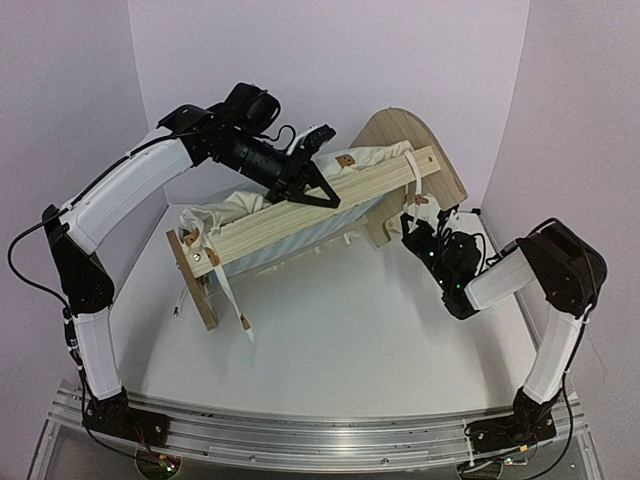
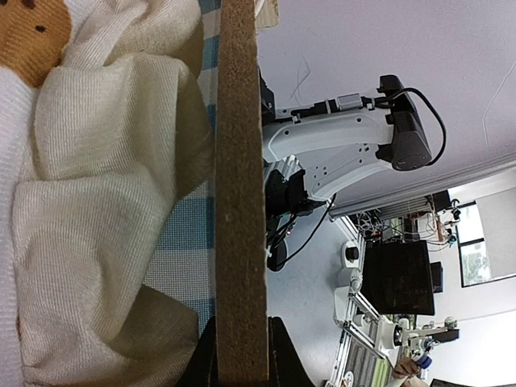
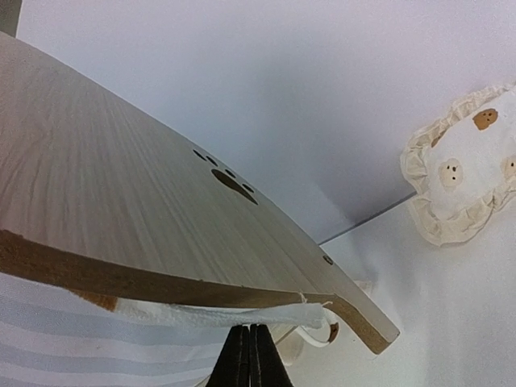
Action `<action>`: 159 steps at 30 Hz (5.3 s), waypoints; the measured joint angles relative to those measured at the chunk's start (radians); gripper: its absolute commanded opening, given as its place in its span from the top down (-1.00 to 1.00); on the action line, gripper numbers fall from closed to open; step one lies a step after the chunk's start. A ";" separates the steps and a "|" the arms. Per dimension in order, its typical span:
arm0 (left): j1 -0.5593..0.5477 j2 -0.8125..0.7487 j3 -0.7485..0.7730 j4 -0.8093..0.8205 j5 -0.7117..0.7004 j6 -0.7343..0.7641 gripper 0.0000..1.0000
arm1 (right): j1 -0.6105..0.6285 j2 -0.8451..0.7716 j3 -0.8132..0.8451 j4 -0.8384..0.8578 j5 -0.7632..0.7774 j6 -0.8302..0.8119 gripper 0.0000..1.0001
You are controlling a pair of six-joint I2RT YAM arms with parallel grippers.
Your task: Set up the pet bed
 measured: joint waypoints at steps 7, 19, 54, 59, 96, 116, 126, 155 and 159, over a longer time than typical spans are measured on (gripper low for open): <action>-0.020 -0.031 -0.032 -0.050 -0.005 0.092 1.00 | 0.000 -0.021 -0.166 -0.015 0.011 0.053 1.00; -0.042 -0.058 -0.095 -0.174 -0.033 0.288 1.00 | 0.036 -0.253 -0.397 -0.020 -0.033 -0.031 0.06; -0.020 -0.039 -0.035 -0.126 0.059 0.060 1.00 | 0.044 -0.124 -0.225 -0.018 -0.141 -0.358 -0.09; -0.020 -0.037 -0.034 -0.113 0.060 0.048 1.00 | 0.064 -0.166 -0.302 -0.025 -0.143 -0.362 -0.09; -0.008 -0.019 -0.024 -0.035 0.036 -0.041 1.00 | 0.161 0.048 0.002 -0.015 0.319 -0.361 0.34; -0.005 -0.019 -0.024 -0.016 0.036 -0.057 1.00 | 0.211 0.117 0.055 -0.014 0.530 -0.373 1.00; -0.012 -0.019 -0.024 -0.026 0.064 -0.041 1.00 | 0.209 -0.009 -0.160 -0.025 0.408 -0.354 1.00; -0.030 -0.075 -0.397 0.041 -0.211 0.622 1.00 | 0.299 -0.928 -0.593 -0.902 0.146 -0.099 1.00; -0.029 -0.063 -0.458 0.110 -0.250 0.692 1.00 | 0.299 -0.929 -0.573 -1.038 0.077 -0.091 1.00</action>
